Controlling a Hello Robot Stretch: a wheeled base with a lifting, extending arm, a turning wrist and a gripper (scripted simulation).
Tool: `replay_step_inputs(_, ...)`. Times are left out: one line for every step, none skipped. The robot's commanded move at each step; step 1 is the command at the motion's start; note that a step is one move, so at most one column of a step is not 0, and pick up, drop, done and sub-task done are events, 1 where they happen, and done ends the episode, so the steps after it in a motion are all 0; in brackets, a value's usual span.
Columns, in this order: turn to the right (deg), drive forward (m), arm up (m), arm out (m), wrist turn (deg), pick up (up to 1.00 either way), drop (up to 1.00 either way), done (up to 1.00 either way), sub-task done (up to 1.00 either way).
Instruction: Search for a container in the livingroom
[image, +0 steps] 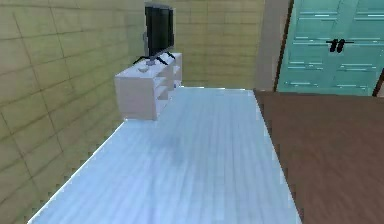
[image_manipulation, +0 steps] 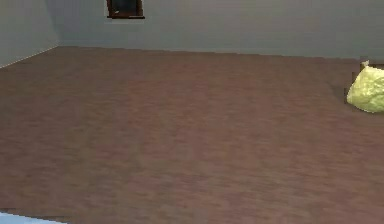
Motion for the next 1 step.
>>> replay_step_inputs(0.0, 1.0, 0.0, 0.0, 0.0, 0.0, 0.0, 0.0, 0.0)
